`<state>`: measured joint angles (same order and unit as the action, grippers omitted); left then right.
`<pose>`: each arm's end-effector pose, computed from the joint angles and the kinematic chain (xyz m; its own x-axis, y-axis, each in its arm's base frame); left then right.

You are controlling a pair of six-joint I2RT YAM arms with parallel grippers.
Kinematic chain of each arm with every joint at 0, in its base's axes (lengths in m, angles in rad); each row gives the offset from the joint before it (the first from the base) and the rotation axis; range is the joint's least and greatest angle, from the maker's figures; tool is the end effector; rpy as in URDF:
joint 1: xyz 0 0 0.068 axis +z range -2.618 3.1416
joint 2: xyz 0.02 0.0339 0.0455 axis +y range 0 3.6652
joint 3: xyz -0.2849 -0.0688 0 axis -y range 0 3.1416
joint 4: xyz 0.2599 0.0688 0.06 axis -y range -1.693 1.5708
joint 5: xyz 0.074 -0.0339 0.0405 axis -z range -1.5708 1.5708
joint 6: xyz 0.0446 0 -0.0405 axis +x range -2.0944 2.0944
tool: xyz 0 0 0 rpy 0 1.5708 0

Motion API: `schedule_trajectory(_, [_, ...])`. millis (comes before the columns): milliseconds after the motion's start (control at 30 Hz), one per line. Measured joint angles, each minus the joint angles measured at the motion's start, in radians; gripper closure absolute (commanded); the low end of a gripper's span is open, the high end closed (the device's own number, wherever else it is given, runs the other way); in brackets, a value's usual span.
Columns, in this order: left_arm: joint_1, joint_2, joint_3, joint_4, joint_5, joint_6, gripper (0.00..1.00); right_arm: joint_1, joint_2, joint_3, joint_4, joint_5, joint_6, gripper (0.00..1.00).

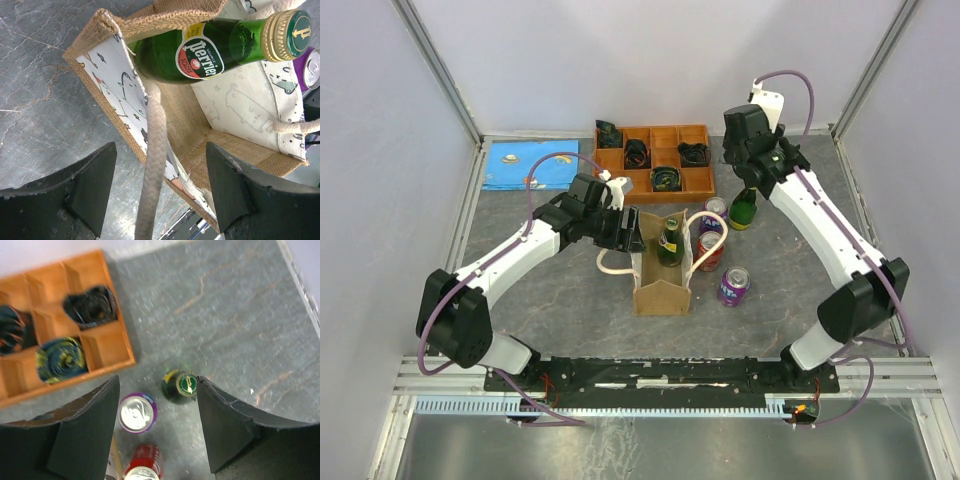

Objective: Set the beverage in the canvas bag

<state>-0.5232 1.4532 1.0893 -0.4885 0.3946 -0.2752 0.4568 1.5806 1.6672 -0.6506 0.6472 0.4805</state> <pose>0.2744 -0.1780 0.2733 -0.8125 0.1791 -0.5548 0.4776 0.7501 -0.4574 0.3432 0.1387 0.4221 -0.3767 0.2257 -0.8984 0.3153 0.9432 0.1048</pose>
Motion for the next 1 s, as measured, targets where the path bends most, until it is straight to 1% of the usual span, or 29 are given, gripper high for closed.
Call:
schedule_trajectory(133, [0.000,0.000,0.000,0.000,0.000,0.000,0.21,-0.043,0.052,-0.019,-0.074,-0.050,0.014,0.28])
schedule_trajectory(267, [0.000,0.000,0.000,0.000,0.000,0.000,0.21,-0.072,0.052,-0.092,-0.053,-0.074,0.013,0.26])
schedule_trajectory(467, [0.000,0.000,-0.011,0.001,0.000,0.000,0.22,-0.095,0.041,-0.272,0.081,-0.076,0.001,0.24])
schedule_trajectory(567, [0.000,0.000,-0.025,0.003,0.000,0.000,0.22,-0.096,0.018,-0.385,0.179,-0.076,-0.008,0.23])
schedule_trajectory(733, [0.000,0.000,-0.037,0.005,0.001,0.000,0.22,-0.096,-0.049,-0.575,0.388,-0.071,-0.033,0.23])
schedule_trajectory(833, [0.000,0.004,-0.037,0.007,0.001,0.000,0.22,-0.096,-0.067,-0.636,0.492,-0.066,-0.051,0.23])
schedule_trajectory(1000, [0.000,0.019,-0.038,0.011,0.001,0.000,0.22,-0.096,-0.068,-0.672,0.623,-0.060,-0.078,0.24])
